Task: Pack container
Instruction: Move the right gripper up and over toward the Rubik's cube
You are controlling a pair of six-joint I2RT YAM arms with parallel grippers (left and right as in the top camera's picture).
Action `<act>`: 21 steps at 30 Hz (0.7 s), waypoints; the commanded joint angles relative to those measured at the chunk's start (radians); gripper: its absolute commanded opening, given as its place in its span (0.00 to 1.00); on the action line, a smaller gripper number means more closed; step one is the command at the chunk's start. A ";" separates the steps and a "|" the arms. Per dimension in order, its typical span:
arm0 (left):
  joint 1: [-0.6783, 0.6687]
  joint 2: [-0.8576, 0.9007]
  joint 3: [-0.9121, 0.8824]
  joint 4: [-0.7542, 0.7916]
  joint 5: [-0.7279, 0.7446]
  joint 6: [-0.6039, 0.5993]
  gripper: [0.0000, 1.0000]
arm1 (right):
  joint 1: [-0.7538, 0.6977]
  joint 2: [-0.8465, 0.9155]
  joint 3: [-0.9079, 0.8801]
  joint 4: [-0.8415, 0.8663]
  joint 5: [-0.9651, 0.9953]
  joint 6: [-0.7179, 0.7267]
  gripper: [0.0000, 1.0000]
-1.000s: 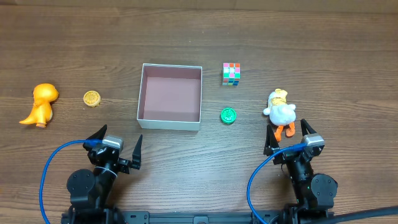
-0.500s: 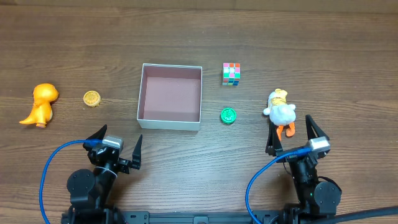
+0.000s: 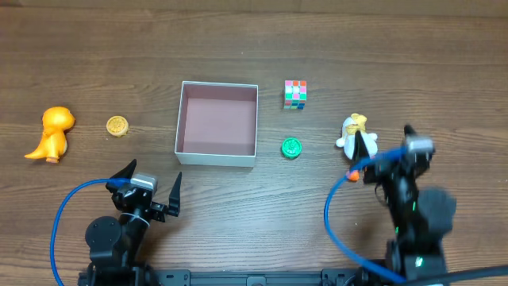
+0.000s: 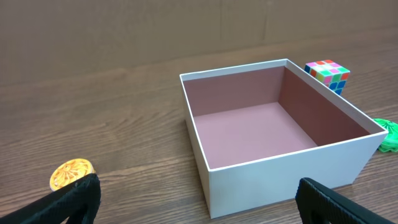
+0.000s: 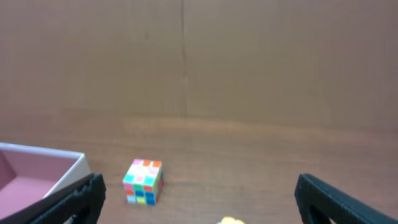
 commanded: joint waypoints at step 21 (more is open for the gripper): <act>-0.006 -0.008 -0.006 0.005 -0.003 0.019 1.00 | 0.003 0.948 0.803 -0.708 0.080 -0.011 1.00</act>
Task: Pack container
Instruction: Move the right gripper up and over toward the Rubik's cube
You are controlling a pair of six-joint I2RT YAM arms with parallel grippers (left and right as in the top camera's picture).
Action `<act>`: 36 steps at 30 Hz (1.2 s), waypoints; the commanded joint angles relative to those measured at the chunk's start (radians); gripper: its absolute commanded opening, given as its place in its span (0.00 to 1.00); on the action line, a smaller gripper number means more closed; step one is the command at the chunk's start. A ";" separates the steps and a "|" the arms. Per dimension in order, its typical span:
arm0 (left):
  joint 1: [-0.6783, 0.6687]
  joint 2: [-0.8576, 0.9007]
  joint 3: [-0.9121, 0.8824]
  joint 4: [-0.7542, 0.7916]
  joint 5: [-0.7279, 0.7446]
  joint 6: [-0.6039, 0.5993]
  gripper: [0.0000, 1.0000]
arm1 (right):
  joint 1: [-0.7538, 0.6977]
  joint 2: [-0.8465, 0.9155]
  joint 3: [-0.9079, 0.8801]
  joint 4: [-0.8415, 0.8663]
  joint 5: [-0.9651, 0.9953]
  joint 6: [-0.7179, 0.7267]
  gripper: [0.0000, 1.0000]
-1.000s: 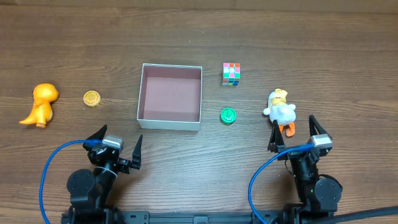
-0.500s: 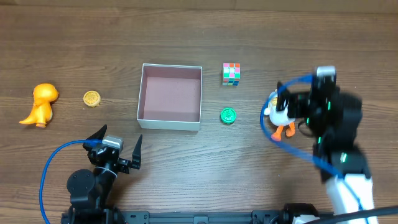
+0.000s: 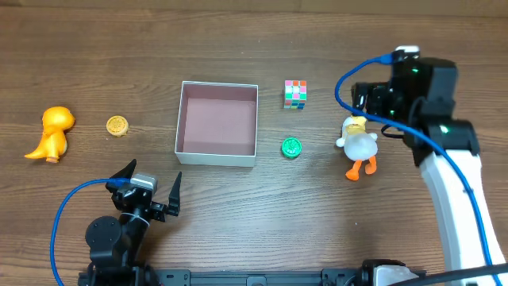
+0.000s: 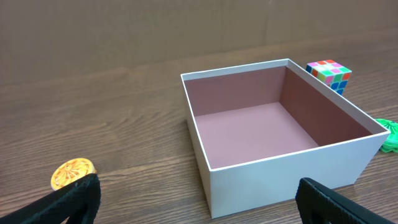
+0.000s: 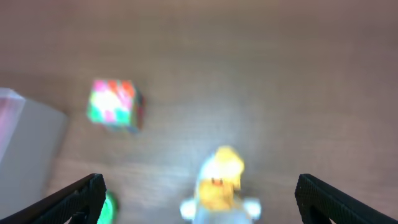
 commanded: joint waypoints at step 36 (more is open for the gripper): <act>-0.006 -0.008 -0.005 0.005 0.000 0.019 1.00 | 0.005 0.297 0.020 -0.245 -0.016 0.034 1.00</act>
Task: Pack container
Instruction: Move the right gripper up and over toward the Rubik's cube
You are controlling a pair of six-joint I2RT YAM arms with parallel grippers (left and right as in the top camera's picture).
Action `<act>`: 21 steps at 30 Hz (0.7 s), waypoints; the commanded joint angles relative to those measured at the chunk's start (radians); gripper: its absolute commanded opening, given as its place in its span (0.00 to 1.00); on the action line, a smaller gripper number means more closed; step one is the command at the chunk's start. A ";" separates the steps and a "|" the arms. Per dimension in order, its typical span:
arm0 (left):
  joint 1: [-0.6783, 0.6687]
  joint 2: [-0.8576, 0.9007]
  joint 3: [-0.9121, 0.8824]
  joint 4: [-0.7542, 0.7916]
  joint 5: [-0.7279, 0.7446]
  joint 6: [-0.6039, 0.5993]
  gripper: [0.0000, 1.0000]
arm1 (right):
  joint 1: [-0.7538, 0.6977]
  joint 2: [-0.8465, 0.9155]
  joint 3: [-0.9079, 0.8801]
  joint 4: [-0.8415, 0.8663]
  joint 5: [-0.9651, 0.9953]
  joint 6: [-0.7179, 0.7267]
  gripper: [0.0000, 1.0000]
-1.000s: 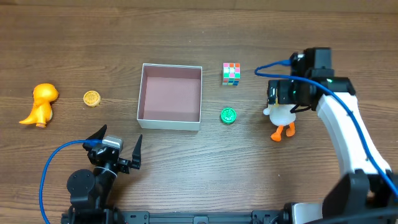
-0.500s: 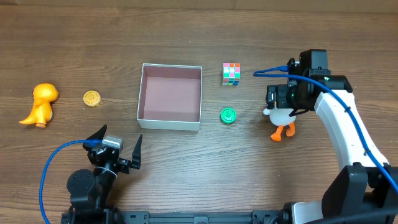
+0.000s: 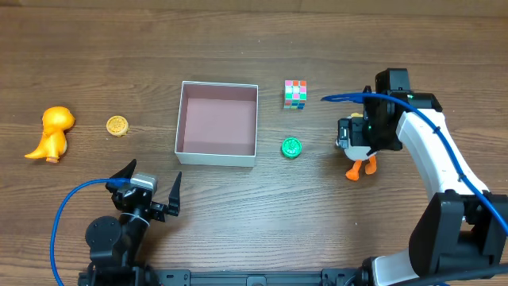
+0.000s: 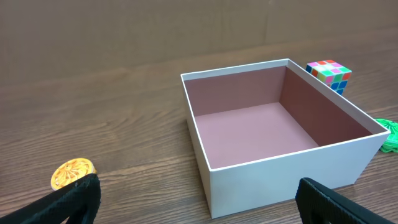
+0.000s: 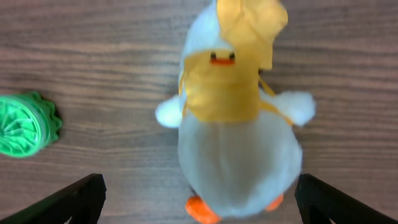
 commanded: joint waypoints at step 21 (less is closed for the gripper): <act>-0.006 -0.008 -0.005 0.005 0.000 0.019 1.00 | 0.166 0.019 0.193 0.212 -0.182 0.191 1.00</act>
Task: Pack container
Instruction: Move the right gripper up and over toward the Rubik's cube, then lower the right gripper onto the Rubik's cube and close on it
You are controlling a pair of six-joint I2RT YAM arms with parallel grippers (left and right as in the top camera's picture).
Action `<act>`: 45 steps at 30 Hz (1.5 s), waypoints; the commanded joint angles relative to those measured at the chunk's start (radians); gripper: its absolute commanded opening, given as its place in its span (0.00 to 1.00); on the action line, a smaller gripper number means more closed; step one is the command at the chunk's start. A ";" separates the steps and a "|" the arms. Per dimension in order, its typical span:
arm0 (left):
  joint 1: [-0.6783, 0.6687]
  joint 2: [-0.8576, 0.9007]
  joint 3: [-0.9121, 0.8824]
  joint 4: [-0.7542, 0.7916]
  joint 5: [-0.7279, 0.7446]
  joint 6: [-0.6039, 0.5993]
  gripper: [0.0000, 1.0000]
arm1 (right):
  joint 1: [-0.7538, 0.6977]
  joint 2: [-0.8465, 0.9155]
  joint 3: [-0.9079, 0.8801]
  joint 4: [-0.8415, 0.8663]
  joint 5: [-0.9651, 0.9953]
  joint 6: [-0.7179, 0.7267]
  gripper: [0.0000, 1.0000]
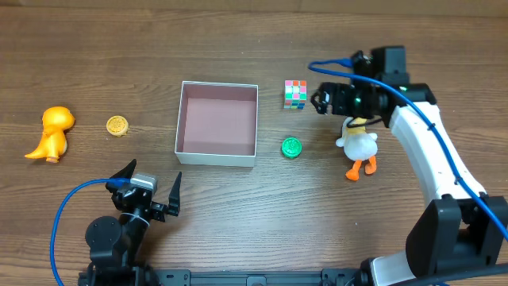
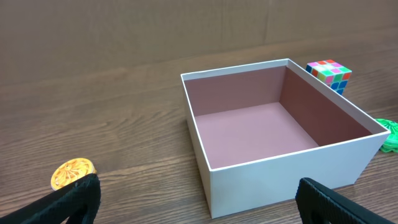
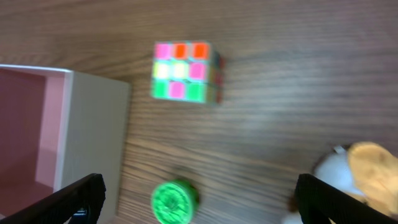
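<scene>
An open white box (image 1: 186,149) with a pink inside stands mid-table; its wall (image 2: 292,168) fills the left wrist view. A colour cube (image 1: 295,94) lies to its right, the cube (image 3: 185,71) also showing in the right wrist view. A green disc (image 1: 291,147) and a white plush duck (image 1: 359,144) lie nearby. My right gripper (image 1: 322,101) hangs open between cube and duck, above the disc (image 3: 175,200). My left gripper (image 1: 151,183) rests open in front of the box, holding nothing.
An orange toy dinosaur (image 1: 51,133) and a gold coin (image 1: 117,125) lie at the left of the wooden table; the coin (image 2: 73,174) shows beside my left finger. The right arm's blue cable (image 1: 333,62) arcs above the cube.
My right gripper was low and open straight over the duck; now it is higher and further left, over the cube and green disc. The duck stays on the table. The left arm is unchanged.
My right arm first stood near the table's front, looking level past the cube. It was then out over the duck, then close above it with open fingers. Now it is by the cube with nothing taken. The box has stayed empty and the left arm still.
</scene>
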 commanded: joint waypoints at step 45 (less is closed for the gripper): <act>-0.006 -0.008 -0.005 0.005 0.001 0.019 1.00 | 0.205 0.412 0.491 -0.175 0.426 0.091 1.00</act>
